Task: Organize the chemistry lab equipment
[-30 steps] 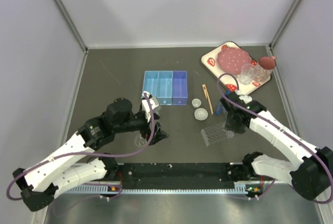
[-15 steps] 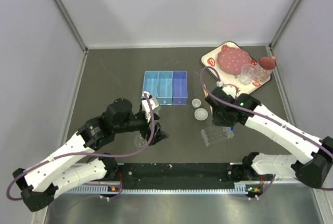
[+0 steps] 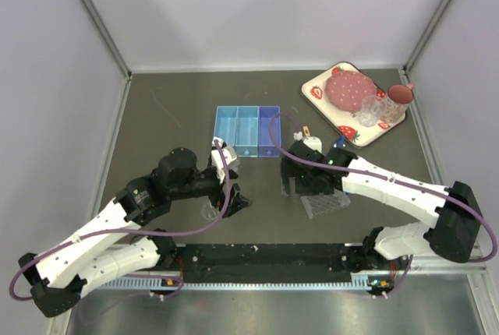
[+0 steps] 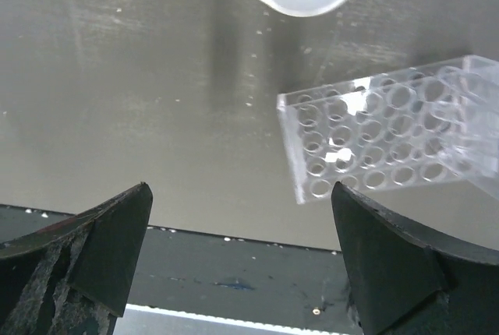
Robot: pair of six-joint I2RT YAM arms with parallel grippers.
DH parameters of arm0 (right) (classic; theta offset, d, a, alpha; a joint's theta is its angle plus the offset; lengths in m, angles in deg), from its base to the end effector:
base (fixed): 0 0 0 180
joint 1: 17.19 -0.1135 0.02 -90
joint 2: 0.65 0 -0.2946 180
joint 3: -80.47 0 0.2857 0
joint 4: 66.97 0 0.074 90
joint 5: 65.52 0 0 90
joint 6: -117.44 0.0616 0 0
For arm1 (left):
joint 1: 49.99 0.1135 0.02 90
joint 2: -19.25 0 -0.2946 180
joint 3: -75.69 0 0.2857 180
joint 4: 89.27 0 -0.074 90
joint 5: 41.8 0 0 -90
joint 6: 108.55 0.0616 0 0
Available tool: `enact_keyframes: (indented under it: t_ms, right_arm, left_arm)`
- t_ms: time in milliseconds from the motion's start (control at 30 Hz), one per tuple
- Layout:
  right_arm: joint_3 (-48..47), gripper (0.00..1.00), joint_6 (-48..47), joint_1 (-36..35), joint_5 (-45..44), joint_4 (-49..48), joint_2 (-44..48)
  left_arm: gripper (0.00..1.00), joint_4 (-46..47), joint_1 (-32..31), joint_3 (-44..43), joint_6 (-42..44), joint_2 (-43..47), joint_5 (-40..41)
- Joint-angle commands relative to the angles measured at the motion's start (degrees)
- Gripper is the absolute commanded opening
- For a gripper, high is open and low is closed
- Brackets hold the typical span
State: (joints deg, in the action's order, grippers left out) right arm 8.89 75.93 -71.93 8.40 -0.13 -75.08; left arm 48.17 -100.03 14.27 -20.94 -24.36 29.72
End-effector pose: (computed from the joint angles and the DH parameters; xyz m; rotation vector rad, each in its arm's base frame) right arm 0.1712 0.2127 0.2582 -0.0790 2.7006 0.1423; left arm 0.1128 -0.1650 0.3486 1.0413 1.8204 -0.8943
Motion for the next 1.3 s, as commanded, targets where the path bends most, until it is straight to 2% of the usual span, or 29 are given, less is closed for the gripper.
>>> enact_keyframes:
  t_ms: [0, 233, 533, 833, 1267]
  right_arm:
    - [1.3, 0.99, -2.3, -0.9, 5.2, -10.5, -2.6]
    - [1.9, 0.99, -2.8, -3.3, 7.7, -15.9, -8.8]
    - [4.9, 0.99, -1.6, -3.4, 6.4, -18.5, -13.4]
    - [7.3, 0.99, -0.2, -3.2, 4.4, -18.8, -13.7]
    - [12.9, 0.99, 0.4, 3.0, 3.9, -18.6, -9.3]
  left_arm:
    - [0.99, 2.2, -0.2, 0.3, 0.5, 0.7, 0.4]
    - [0.99, 2.2, -0.1, 0.4, 0.5, 0.9, 1.1]
    - [0.99, 2.2, -0.1, 0.5, 0.5, 0.9, 1.3]
    - [0.99, 2.2, -0.2, 0.7, 0.5, 0.8, 1.3]
    - [0.99, 2.2, -0.2, 0.7, 0.5, 0.3, 1.4]
